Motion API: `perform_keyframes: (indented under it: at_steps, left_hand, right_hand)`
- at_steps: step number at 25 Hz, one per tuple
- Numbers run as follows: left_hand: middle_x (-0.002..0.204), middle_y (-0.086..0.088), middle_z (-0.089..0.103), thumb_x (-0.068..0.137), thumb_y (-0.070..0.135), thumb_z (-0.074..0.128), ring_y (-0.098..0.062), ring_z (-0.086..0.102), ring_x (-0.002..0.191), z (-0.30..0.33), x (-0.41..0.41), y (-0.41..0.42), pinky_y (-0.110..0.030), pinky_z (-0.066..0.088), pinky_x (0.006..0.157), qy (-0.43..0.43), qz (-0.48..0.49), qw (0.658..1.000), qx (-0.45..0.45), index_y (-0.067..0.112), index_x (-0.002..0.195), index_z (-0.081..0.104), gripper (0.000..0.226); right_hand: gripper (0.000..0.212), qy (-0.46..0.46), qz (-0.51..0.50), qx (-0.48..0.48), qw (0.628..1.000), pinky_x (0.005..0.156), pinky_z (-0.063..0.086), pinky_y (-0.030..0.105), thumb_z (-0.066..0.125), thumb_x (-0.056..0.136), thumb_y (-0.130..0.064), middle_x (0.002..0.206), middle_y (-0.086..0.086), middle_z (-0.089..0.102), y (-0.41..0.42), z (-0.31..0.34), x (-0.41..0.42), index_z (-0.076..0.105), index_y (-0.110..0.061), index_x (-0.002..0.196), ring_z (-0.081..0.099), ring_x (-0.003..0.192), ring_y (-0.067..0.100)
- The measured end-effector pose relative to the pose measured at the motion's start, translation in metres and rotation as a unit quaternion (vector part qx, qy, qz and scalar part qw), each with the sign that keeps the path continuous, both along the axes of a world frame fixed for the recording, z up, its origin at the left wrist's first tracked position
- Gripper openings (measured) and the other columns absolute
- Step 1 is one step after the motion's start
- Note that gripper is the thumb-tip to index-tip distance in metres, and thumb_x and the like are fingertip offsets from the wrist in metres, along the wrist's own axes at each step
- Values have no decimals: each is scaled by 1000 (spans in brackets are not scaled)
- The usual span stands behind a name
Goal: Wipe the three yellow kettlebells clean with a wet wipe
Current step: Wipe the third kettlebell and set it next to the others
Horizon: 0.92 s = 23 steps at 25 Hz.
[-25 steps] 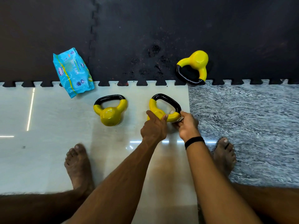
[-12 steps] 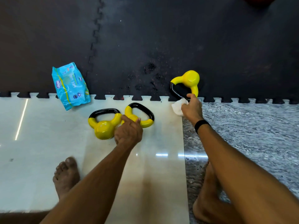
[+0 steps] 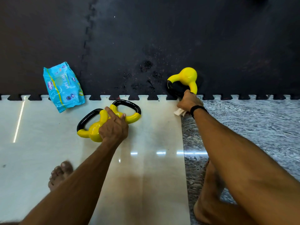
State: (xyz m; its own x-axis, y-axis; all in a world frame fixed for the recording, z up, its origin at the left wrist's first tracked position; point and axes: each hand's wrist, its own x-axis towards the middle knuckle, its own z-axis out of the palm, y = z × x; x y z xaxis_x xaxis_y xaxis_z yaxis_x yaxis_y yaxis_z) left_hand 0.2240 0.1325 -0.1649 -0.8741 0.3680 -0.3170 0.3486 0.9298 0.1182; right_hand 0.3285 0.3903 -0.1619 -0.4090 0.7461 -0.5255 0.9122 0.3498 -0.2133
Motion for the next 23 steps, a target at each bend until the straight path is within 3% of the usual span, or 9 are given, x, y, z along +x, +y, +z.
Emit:
perform_keyframes:
  at_steps: [4,8,11,13,16,19,21,23]
  left_hand:
    - [123,-23,60,100,45,34,-40,64,91,4,4,0,-36,31,63,29,11,999,15,-1,150,14,71]
    - [85,-19,67,94,29,50,-41,63,75,12,10,8,-35,31,57,76,-2,994,79,8,143,33,56]
    - [72,-17,64,84,12,57,-39,60,65,13,16,16,-35,30,53,81,-59,985,139,10,134,46,52]
    - [69,-15,64,79,10,62,-37,60,64,12,21,19,-34,32,53,37,-96,977,187,12,125,52,48]
    - [63,-6,59,78,9,65,-27,56,63,7,23,19,-34,38,54,-80,-71,954,282,16,117,57,41]
    - [72,-5,61,81,1,56,-22,55,67,-5,23,18,-31,45,62,-176,-3,908,381,10,115,64,36]
    - [87,-7,64,76,5,46,-24,59,78,-8,26,18,-34,50,68,-207,35,890,405,5,114,64,42]
    - [93,-12,65,75,7,43,-32,62,85,-9,30,18,-39,52,71,-206,58,890,403,1,112,62,43]
  right_hand:
    - [39,8,0,-21,1000,92,44,42,61,84,-18,127,17,55,-29,18,-10,51,-9,120,52,118,38]
    - [32,-25,10,-9,1000,91,44,39,57,85,-15,125,15,59,-75,28,15,56,-10,117,55,116,35]
    - [18,-28,34,-38,998,83,49,38,56,83,-13,110,13,67,-104,38,27,60,-11,101,63,104,33]
    - [3,-31,59,-88,994,76,53,40,58,79,-9,92,12,69,-112,52,26,56,-11,81,67,88,33]
    - [9,-47,82,-203,975,57,57,33,64,70,-5,57,9,61,-96,73,21,59,-8,63,62,51,26]
    - [0,-42,42,-321,945,50,51,26,66,76,-6,42,5,52,-80,75,27,66,-6,76,45,33,16]
    - [8,-18,2,-339,941,47,49,23,65,80,-8,40,2,50,-75,61,34,68,-4,87,43,31,13]
    - [10,7,-52,-327,944,45,48,21,66,82,-11,40,3,50,-71,47,40,64,-1,82,43,31,13]
